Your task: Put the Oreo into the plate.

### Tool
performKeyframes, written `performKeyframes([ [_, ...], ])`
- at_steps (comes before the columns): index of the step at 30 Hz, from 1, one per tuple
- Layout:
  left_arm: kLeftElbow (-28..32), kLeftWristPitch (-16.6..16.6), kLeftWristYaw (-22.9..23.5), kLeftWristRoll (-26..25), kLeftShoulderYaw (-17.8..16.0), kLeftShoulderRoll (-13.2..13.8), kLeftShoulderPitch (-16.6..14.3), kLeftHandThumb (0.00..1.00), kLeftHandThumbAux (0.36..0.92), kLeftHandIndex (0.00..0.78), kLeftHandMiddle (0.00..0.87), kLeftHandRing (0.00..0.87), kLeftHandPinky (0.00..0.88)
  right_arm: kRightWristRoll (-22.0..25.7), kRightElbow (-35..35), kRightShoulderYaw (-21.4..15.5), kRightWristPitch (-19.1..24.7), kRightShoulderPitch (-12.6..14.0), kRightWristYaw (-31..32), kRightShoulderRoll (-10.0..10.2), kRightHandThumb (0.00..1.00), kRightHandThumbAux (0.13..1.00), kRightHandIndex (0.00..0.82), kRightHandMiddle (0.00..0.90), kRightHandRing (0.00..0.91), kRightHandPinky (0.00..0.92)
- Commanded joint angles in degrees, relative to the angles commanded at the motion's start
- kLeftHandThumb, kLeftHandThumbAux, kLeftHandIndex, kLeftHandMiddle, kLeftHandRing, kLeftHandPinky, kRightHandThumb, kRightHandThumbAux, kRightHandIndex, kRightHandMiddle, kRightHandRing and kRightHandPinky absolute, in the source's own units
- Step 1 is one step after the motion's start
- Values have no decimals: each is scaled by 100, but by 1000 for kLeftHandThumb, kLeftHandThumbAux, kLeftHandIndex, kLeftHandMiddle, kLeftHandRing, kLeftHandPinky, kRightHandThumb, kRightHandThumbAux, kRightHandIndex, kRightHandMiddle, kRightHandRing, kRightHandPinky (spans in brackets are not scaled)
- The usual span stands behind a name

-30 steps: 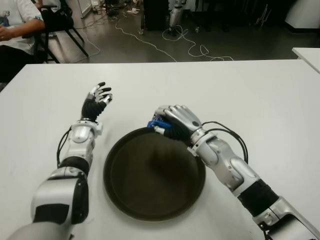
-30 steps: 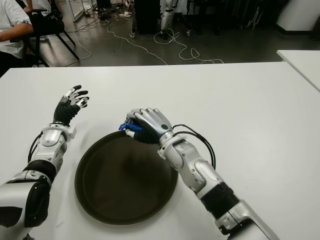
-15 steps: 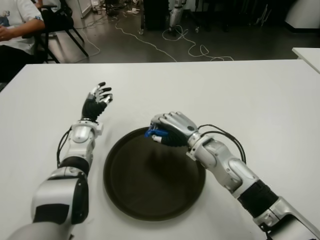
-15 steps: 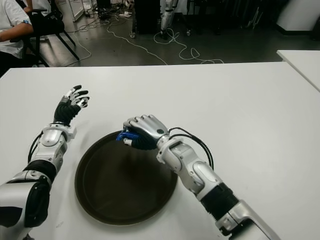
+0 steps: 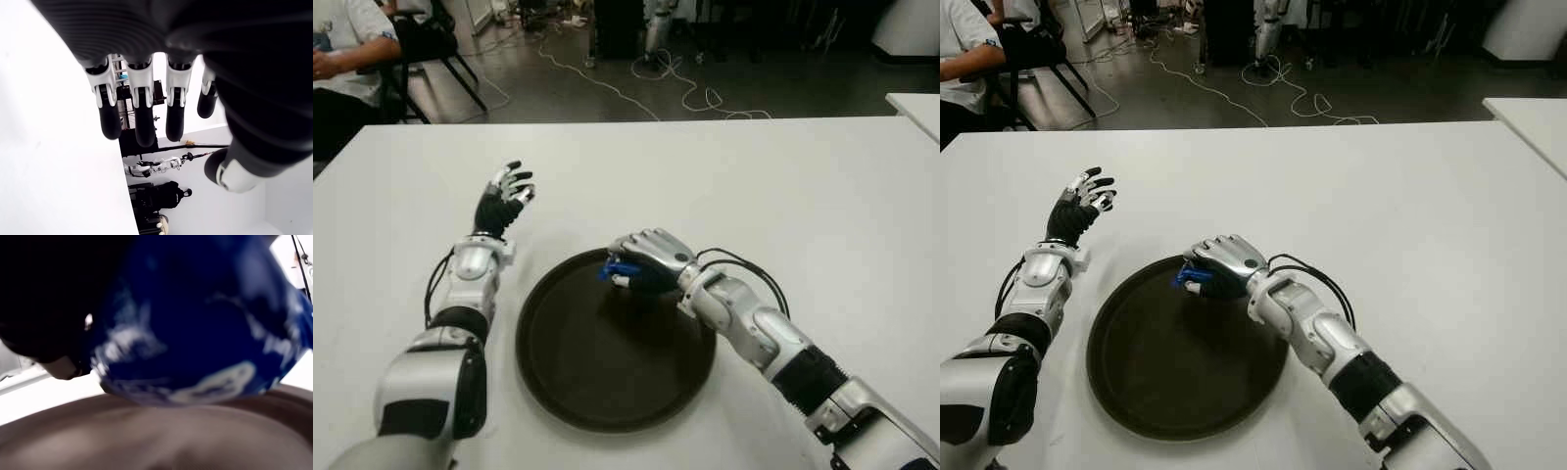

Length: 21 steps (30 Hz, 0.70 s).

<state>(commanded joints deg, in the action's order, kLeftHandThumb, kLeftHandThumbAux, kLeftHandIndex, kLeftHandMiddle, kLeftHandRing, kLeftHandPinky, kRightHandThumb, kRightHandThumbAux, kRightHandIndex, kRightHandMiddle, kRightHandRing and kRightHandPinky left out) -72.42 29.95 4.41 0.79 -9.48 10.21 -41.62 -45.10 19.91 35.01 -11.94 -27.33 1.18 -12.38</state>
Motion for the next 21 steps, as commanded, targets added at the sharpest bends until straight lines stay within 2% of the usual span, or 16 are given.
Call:
performKeyframes([
  [8, 7, -7, -13, -1, -9, -22, -6, 196, 685, 119, 212, 209, 222, 326, 460, -93, -546, -120, 17, 53, 688, 732, 425, 681, 694, 683],
  [11, 11, -4, -49, 16, -1, -31, -5, 192, 677, 123, 216, 210, 222, 455, 594, -125, -718, -167, 77, 82, 687, 732, 424, 642, 660, 656],
  [16, 10, 18, -85, 45, 12, -26, -4, 190, 659, 127, 216, 207, 220, 556, 730, -157, -907, -198, 66, 109, 689, 734, 419, 516, 537, 537],
  [19, 10, 28, -103, 64, 22, -22, -3, 193, 658, 130, 218, 208, 222, 576, 768, -177, -965, -191, 40, 121, 689, 735, 417, 473, 489, 497],
  [21, 5, 28, -117, 82, 34, -18, -7, 196, 662, 133, 221, 210, 222, 580, 802, -190, -1005, -173, 4, 132, 686, 737, 412, 411, 416, 428],
])
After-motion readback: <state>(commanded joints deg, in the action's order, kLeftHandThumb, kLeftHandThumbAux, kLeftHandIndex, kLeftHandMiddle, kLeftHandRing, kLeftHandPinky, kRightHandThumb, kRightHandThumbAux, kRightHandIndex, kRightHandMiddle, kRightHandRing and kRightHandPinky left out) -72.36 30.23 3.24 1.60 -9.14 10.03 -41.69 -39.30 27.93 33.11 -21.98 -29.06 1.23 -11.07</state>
